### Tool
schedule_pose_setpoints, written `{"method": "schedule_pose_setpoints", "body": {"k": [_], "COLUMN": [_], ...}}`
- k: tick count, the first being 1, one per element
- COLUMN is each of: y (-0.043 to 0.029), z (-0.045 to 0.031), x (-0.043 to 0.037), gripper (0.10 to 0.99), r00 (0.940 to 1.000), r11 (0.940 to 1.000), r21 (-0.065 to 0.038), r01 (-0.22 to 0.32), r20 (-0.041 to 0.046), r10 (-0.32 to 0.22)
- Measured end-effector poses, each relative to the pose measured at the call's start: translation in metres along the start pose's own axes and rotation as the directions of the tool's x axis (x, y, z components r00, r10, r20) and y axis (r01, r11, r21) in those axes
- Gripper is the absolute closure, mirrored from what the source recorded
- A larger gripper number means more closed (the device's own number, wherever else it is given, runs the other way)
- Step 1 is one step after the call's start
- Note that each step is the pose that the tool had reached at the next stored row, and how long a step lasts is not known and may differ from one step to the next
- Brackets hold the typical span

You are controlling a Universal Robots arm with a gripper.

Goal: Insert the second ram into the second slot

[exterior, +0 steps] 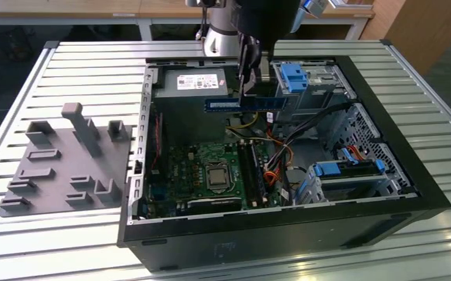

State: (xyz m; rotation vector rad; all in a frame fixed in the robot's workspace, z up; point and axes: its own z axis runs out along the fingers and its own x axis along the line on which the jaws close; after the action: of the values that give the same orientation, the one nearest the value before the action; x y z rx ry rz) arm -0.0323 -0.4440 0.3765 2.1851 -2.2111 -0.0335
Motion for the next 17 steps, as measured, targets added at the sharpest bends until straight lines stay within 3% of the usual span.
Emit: {"method": "schedule_pose_setpoints", "body": {"k": [17], "y": [0.0], "z": [0.0], "x": [0.0], "gripper": [0.953], "r00": [0.9996], "r11": [0.9996], "r21": [0.0], "r01": [-0.029], "r20": [0.001], "r10": [0.029]}}
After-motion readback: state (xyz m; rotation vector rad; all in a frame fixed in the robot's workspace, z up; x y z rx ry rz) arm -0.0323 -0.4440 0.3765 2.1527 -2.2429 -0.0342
